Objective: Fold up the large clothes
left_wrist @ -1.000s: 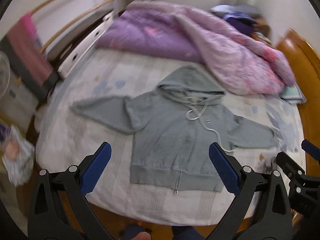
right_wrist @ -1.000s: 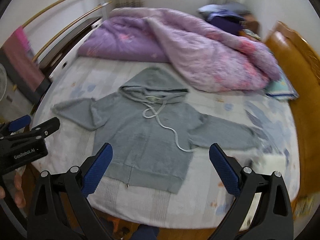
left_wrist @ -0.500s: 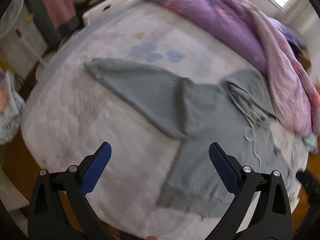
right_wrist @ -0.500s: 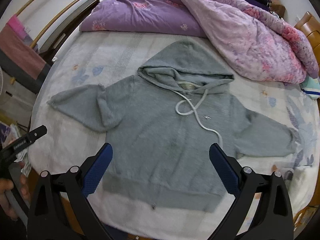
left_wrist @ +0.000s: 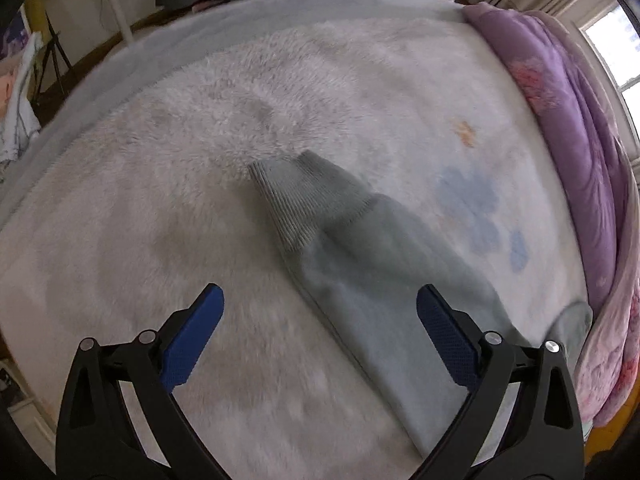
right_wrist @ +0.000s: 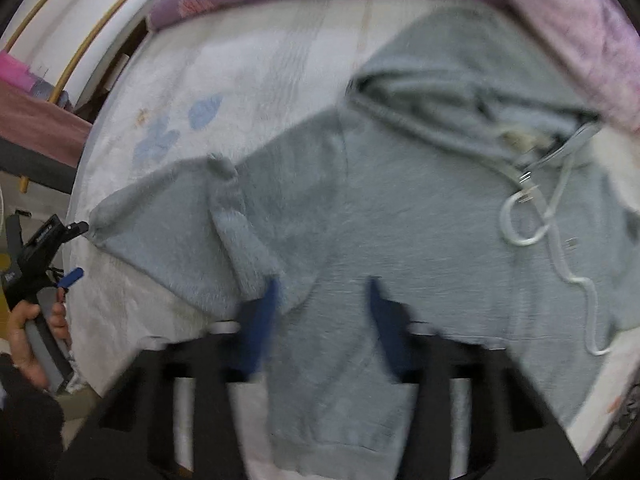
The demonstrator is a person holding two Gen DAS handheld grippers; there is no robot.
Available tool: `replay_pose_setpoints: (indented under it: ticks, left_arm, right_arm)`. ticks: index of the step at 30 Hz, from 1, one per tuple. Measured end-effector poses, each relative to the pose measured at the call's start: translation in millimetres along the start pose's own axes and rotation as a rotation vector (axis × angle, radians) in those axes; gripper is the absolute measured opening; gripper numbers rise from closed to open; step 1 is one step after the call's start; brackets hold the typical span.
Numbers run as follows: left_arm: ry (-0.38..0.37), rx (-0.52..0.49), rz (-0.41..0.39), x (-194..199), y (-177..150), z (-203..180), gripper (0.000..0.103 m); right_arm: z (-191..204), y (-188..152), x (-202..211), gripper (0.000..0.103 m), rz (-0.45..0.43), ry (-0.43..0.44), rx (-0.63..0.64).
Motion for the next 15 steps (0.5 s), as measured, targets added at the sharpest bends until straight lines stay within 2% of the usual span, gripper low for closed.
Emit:
replay_pose_setpoints:
  ticks: [3, 7, 9, 10, 12, 15]
  left_arm:
    - [-0.009, -0.004, 0.012, -16.9, 10.2, 5.4, 0.068]
    - [-0.032, -0.002, -0.017, -22.0, 19.6, 8.2, 0.052]
    - [-0.061, -0.019, -0.036, -18.0, 21.3, 7.0, 0.030]
    - [-0.071, -0.021, -0.040, -17.2, 22.1, 6.4, 0.028]
    - [-0.086, -0.030, -0.042, -15.2, 22.3, 4.4, 0.015]
    - [-0.125, -0.014, -0.065, -0.4, 23.2, 6.1, 0.013]
  right_arm:
    - [-1.5, 10.5, -28.0, 0.018, 0.032, 0.038, -0.027]
    - [0.5, 22.1, -50.6, 0.017, 0.051, 0.110, -0.041]
    - [1.4, 23.8, -64.2, 0.017, 0.078, 0.128, -0.047]
    - [2.3, 24.5, -69.3, 0.017, 0.093, 0.128, -0.046]
    - [0.8, 24.0, -85.4, 0.016, 0.143, 0.104, -0.046]
    - [-5.5, 27.5, -96.2, 0.013, 0.164, 0.104, -0.082]
Point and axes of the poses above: each gripper's, at about its wrist camera, not at the fingertips, and x roughly against the way its jaws point, z to its left, y to its top, the point moved 1 cm from there along -x, roughly the way its jaws point, and after that the axes turned 1 degree about z, right-handed, at the moved point
